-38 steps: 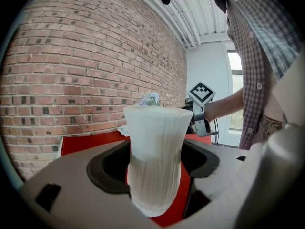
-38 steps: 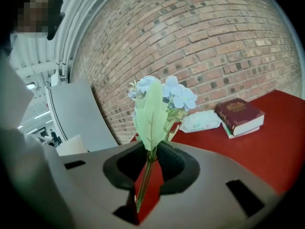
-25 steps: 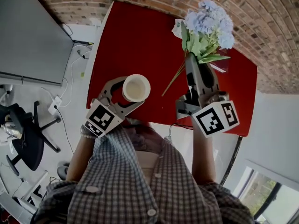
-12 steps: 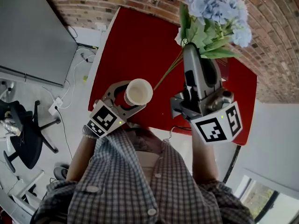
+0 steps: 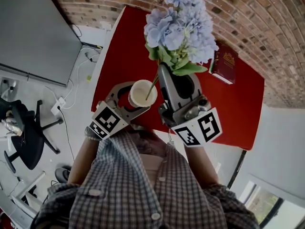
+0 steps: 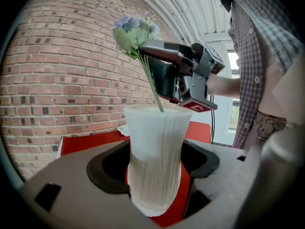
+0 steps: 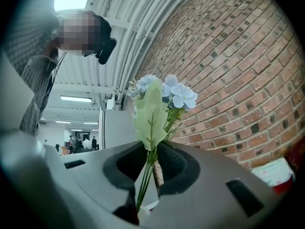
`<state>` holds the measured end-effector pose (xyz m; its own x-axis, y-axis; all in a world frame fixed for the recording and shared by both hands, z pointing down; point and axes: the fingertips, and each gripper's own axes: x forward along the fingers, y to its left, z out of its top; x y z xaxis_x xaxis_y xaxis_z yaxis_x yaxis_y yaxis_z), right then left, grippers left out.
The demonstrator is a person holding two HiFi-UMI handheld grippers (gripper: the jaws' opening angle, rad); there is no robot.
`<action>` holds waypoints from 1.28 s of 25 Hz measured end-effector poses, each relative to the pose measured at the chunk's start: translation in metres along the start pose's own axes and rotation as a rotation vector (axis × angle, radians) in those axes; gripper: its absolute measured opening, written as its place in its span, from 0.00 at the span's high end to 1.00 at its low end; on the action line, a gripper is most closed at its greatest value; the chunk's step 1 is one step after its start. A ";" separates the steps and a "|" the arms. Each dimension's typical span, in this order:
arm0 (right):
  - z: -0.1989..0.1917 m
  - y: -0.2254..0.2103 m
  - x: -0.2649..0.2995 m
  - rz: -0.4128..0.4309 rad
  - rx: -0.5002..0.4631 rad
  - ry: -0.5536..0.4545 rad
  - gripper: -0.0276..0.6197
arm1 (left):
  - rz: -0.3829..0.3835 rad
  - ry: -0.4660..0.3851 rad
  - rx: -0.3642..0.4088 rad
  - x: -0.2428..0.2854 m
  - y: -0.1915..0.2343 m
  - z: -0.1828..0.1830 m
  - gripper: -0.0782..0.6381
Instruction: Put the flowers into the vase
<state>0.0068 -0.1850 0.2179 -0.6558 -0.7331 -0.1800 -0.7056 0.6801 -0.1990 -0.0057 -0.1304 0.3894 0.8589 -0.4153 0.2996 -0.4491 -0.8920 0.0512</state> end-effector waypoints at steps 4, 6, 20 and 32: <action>-0.022 0.005 -0.004 0.026 -0.041 0.042 0.84 | 0.003 -0.001 -0.004 0.000 0.001 0.000 0.42; -0.033 0.008 -0.008 0.036 -0.065 0.067 0.84 | 0.003 -0.001 -0.006 0.000 0.001 0.000 0.42; -0.077 0.027 -0.027 0.103 -0.246 0.227 0.83 | 0.008 -0.007 -0.016 -0.001 0.002 -0.001 0.42; -0.096 0.039 -0.040 0.122 -0.302 0.322 0.81 | 0.012 -0.009 -0.022 0.000 0.002 0.001 0.42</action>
<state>-0.0200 -0.1290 0.3095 -0.7552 -0.6418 0.1331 -0.6334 0.7669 0.1038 -0.0062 -0.1328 0.3887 0.8556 -0.4275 0.2919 -0.4646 -0.8829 0.0686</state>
